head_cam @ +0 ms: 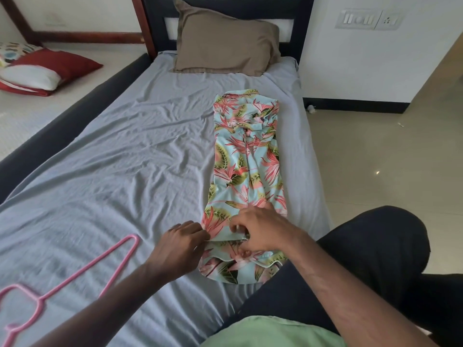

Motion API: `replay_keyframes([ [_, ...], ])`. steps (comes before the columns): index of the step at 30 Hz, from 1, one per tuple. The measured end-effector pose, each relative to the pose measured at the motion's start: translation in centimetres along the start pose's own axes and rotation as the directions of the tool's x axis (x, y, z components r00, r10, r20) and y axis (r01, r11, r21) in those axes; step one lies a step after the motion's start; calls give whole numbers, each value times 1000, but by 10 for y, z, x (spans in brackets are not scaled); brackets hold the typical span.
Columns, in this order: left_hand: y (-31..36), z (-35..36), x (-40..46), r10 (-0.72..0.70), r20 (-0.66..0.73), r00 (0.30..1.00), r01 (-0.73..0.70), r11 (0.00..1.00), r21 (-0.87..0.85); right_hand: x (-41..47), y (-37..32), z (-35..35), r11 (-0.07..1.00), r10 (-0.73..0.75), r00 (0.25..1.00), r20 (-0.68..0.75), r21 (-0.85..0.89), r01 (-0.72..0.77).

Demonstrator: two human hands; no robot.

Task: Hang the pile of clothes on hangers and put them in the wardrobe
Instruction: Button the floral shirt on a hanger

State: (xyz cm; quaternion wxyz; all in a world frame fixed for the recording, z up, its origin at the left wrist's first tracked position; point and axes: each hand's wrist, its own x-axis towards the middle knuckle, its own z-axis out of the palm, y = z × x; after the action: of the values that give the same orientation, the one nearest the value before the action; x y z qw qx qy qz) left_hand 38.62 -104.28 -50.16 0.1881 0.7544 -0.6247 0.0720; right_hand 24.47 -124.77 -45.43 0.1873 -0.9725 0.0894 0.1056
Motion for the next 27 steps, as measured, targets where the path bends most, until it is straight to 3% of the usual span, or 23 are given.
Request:
replay_keyframes([
  [2, 2, -3, 0, 40, -20, 999, -39, 999, 28, -2, -4, 3, 999, -15, 1000, -18, -51, 14],
  [5, 5, -7, -5, 60, -5, 998, -60, 998, -33, -5, -5, 1, 999, -44, 998, -36, 11, 44],
  [9, 10, -19, -18, 217, 165, 962, -178, 959, -222, -17, 2, -10, 980, -72, 992, 100, 194, 51],
  [12, -7, -33, -8, 236, 86, 968, -214, 953, -213, -22, 36, -33, 998, -51, 999, -7, -40, 50],
  [14, -30, -34, 9, 239, 35, 970, -238, 971, -11, -25, 68, -44, 957, -36, 999, 13, -289, 38],
  [17, -62, -22, 35, 252, 126, 959, -277, 924, 262, -26, 104, -37, 847, -15, 993, 121, -526, 77],
  [22, -76, 6, 63, 494, 309, 813, -567, 793, 223, -28, 125, -15, 806, -157, 983, 97, -563, 184],
  [25, -78, 15, 67, 541, 305, 784, -611, 759, 225, -19, 125, -11, 721, -353, 936, -7, -639, 267],
  [27, -81, 19, 65, 555, 295, 778, -620, 756, 213, -12, 120, -7, 699, -422, 907, 5, -635, 329],
])
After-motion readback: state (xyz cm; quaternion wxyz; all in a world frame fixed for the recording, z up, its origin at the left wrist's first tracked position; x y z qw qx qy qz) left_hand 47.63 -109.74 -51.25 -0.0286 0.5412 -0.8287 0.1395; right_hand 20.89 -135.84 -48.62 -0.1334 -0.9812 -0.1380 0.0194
